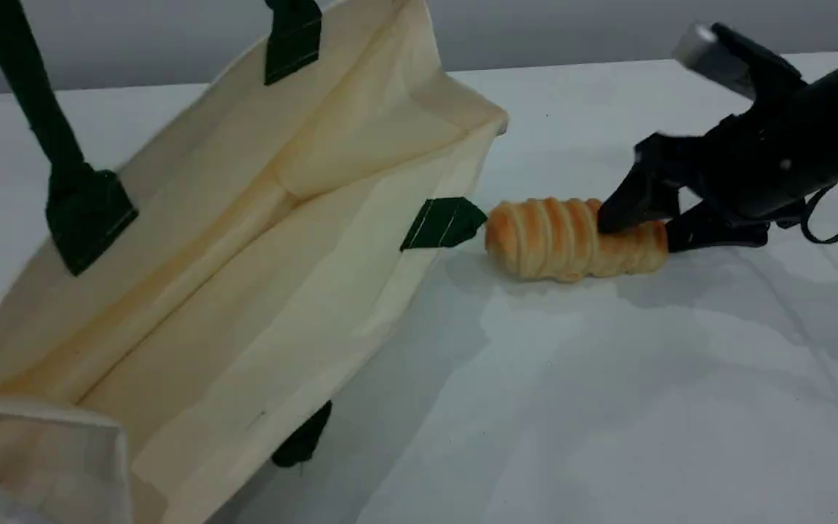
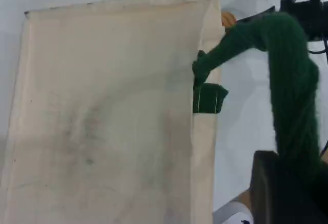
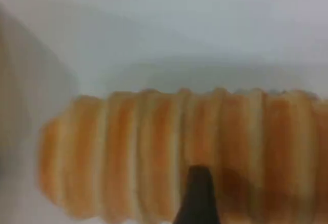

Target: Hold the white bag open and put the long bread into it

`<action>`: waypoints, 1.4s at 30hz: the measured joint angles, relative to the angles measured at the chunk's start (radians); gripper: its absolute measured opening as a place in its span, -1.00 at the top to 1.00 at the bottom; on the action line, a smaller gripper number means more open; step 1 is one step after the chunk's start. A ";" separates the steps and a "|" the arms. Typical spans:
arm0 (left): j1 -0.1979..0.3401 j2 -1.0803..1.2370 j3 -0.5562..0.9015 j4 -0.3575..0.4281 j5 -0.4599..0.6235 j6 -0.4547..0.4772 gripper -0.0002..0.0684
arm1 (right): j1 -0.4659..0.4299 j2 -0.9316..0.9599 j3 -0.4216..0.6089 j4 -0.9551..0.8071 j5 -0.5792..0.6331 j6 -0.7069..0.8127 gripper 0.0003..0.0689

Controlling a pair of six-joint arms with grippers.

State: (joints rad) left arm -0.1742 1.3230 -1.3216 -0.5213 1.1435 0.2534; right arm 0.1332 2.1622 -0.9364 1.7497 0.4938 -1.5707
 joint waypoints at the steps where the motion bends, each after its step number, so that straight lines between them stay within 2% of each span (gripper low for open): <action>1: 0.000 0.000 0.000 -0.001 0.000 0.000 0.73 | 0.009 0.000 0.000 0.000 -0.020 0.000 -0.53; 5: 0.000 0.000 0.000 -0.001 0.000 0.000 0.73 | 0.010 -0.001 -0.005 -0.003 -0.049 0.000 -0.49; 8: 0.000 0.000 0.000 -0.001 0.000 0.000 0.73 | 0.010 0.000 -0.009 -0.006 -0.056 0.001 -0.33; 10: 0.000 0.000 0.000 -0.002 0.001 0.000 0.73 | 0.009 0.000 -0.009 -0.006 -0.058 0.001 -0.14; 15: 0.000 0.000 0.000 -0.002 0.001 0.000 0.73 | 0.008 0.000 -0.009 -0.005 -0.059 0.001 0.65; 16: 0.000 0.000 0.000 -0.002 0.001 0.000 0.73 | 0.008 0.000 -0.009 -0.005 -0.053 0.001 0.74; 20: 0.000 0.000 0.000 0.001 0.002 0.000 0.73 | -0.003 -0.015 -0.009 -0.011 -0.053 0.001 0.78; 24: 0.000 0.000 0.000 0.028 0.004 0.000 0.73 | -0.053 -0.091 -0.004 -0.013 -0.095 0.001 0.78; 28: 0.000 0.000 0.000 0.028 -0.002 0.001 0.73 | -0.104 -0.192 0.003 -0.125 -0.066 0.018 0.78; 30: 0.000 0.000 0.000 0.032 -0.015 0.001 0.73 | -0.109 -0.247 0.013 -0.209 -0.051 0.079 0.78; 35: 0.001 0.010 0.000 0.055 -0.056 0.005 0.73 | -0.102 -0.358 0.013 -0.354 0.076 0.236 0.79; 42: 0.001 0.085 -0.061 0.045 -0.053 0.028 0.73 | -0.082 -0.407 0.013 -0.368 0.315 0.299 0.79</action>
State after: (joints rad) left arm -0.1732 1.4078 -1.3828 -0.4760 1.0903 0.2809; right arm 0.0511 1.7554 -0.9231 1.3813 0.8091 -1.2715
